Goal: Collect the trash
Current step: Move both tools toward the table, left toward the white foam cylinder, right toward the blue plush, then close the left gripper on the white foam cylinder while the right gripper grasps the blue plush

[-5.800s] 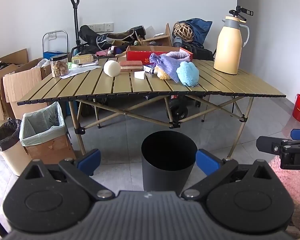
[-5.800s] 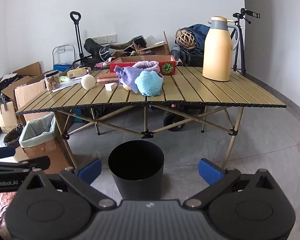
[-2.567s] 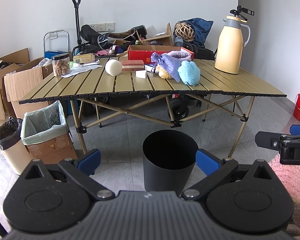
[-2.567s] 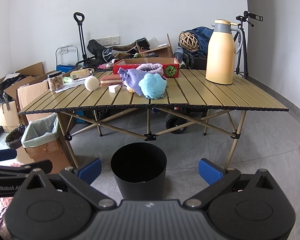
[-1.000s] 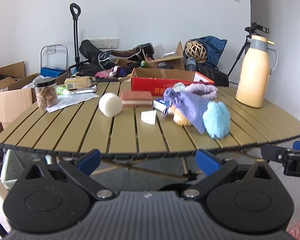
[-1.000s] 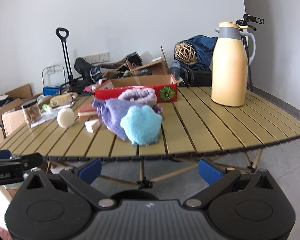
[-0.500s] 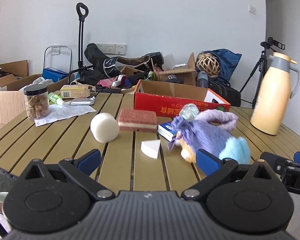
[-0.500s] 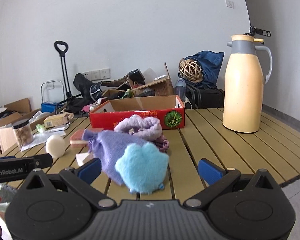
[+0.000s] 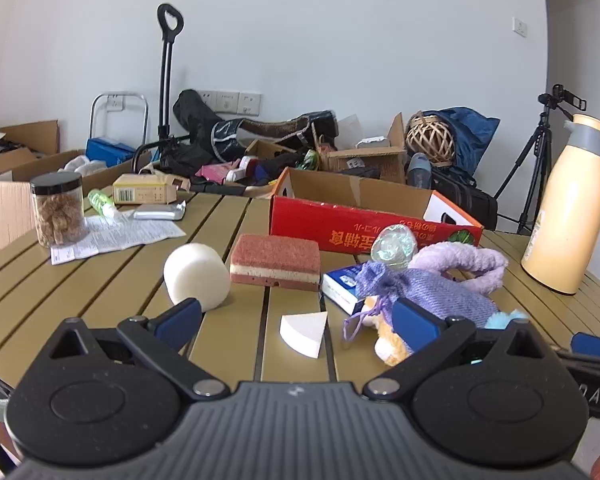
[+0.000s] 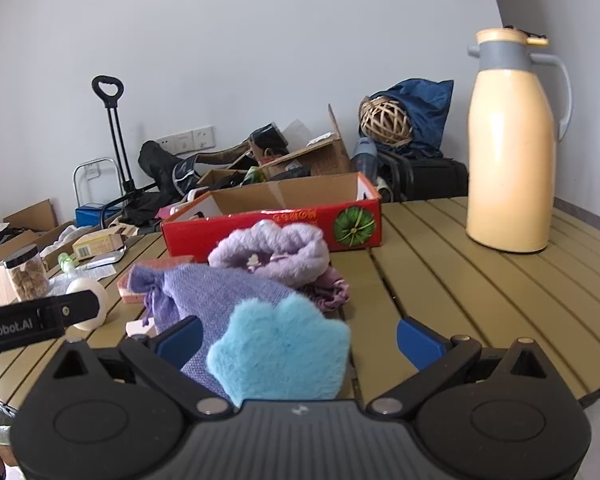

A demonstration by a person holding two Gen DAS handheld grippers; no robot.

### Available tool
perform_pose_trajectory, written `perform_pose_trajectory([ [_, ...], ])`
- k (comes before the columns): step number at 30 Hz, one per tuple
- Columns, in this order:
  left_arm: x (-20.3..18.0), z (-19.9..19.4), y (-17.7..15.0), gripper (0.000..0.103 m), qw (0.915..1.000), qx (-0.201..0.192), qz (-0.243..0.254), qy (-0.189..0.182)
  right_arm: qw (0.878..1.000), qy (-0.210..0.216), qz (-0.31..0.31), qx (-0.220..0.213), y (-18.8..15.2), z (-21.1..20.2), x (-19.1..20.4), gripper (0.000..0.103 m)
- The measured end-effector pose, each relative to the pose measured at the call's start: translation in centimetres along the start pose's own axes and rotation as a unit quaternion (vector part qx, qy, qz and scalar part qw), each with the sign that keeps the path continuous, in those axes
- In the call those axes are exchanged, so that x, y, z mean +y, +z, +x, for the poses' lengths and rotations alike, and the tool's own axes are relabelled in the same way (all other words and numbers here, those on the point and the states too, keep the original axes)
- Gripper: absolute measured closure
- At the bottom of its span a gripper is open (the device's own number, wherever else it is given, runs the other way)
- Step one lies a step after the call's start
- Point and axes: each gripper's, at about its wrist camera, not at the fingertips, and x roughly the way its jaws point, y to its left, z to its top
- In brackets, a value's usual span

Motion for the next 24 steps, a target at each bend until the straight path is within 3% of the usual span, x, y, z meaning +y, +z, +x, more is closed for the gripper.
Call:
perform_pose_trajectory([
  [6,0.6,1.8,-0.7,0.000,0.9996,0.024,-0.009,-0.008,1.000,0.004,0.012,0.002,-1.0,2.0,-0.2,0.000],
  [13,1.6,2.5,-1.2,0.000,0.9991,0.041,-0.007,0.008,0.999,0.026,0.037,0.018,-1.7,3.3,-0.6,0.000],
  [15,1.8,2.6,-1.3,0.000,0.9989,0.045,-0.009,0.004,0.998,0.037,0.038,0.022,-1.8,3.4,-0.4,0.002],
  [20,2.0,2.3,-1.3,0.000,0.9990,0.044,-0.006,0.005,0.998,0.043,0.032,0.024,-2.1,3.5,0.1,0.021],
  [24,2.3,2.1,-1.3,0.000,0.9990,0.045,-0.004,0.007,0.998,0.047,0.040,0.018,-2.1,3.2,0.0,0.023],
])
